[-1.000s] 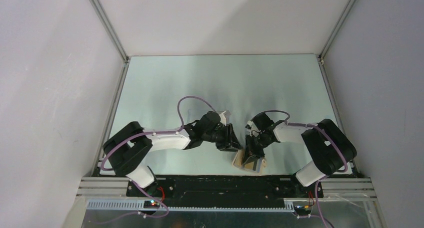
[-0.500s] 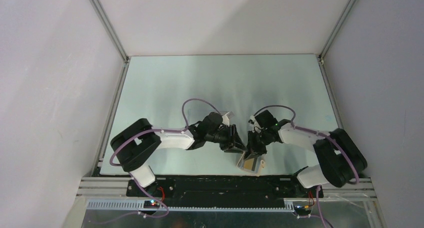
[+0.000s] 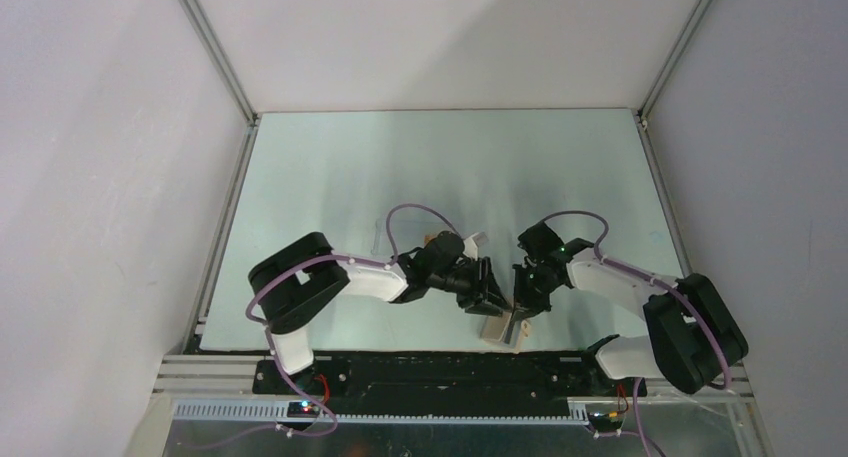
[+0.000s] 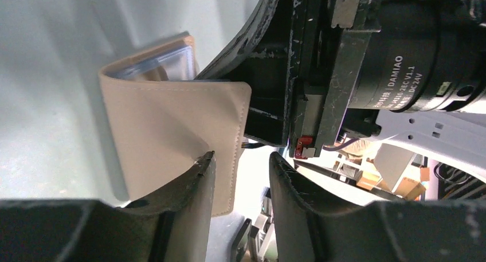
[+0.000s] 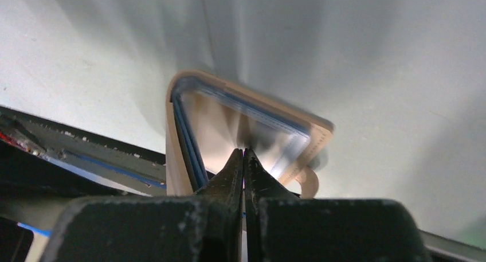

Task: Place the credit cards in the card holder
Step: Close the card holder at the center of the board.

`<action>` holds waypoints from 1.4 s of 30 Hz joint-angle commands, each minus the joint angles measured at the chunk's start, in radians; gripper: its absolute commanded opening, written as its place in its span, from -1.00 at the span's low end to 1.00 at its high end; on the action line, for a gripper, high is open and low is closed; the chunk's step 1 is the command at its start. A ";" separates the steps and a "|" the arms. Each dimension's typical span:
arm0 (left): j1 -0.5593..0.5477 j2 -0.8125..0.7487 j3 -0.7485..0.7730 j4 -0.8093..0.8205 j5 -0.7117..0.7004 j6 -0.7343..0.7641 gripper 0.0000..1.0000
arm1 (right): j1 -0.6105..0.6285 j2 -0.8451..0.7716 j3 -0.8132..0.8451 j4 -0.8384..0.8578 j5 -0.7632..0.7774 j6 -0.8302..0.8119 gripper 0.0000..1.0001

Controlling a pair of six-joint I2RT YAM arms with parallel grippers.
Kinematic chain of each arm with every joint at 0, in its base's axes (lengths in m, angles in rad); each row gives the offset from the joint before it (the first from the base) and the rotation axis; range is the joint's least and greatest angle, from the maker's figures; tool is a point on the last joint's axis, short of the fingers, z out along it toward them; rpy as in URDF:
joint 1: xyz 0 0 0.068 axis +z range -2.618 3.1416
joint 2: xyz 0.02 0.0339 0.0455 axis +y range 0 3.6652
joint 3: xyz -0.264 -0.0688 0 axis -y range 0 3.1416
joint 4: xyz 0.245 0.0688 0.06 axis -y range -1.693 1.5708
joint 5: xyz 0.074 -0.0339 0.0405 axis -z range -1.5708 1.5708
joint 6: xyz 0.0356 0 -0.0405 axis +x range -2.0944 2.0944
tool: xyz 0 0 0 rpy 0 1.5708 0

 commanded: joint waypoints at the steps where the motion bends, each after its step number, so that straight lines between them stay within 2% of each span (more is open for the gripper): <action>1: -0.032 0.032 0.051 0.064 0.028 -0.034 -0.12 | -0.006 -0.080 0.010 -0.099 0.115 0.054 -1.00; 13: -0.063 0.139 0.069 0.083 -0.020 -0.079 -0.17 | -0.036 -0.199 -0.054 -0.167 0.175 0.099 -1.00; 19: -0.064 0.158 0.058 0.083 -0.058 -0.089 -0.35 | -0.045 -0.218 -0.055 -0.184 0.157 0.097 -1.00; 23: -0.066 0.169 0.053 0.082 -0.076 -0.097 -0.52 | -0.052 -0.283 -0.055 -0.200 0.169 0.103 -1.00; 27: -0.067 0.163 0.056 0.083 -0.082 -0.093 -0.59 | -0.068 -0.350 -0.055 -0.197 0.176 0.109 -1.00; 30: -0.061 0.110 0.046 0.084 -0.101 -0.069 -0.58 | -0.091 -0.390 -0.055 -0.195 0.181 0.115 -1.00; 34: -0.022 0.017 -0.024 0.083 -0.164 -0.043 -0.39 | -0.135 -0.419 -0.056 -0.211 0.186 0.108 -1.00; 42: 0.030 -0.082 -0.146 0.061 -0.200 -0.011 -0.26 | -0.180 -0.374 -0.109 -0.167 0.188 0.137 -1.00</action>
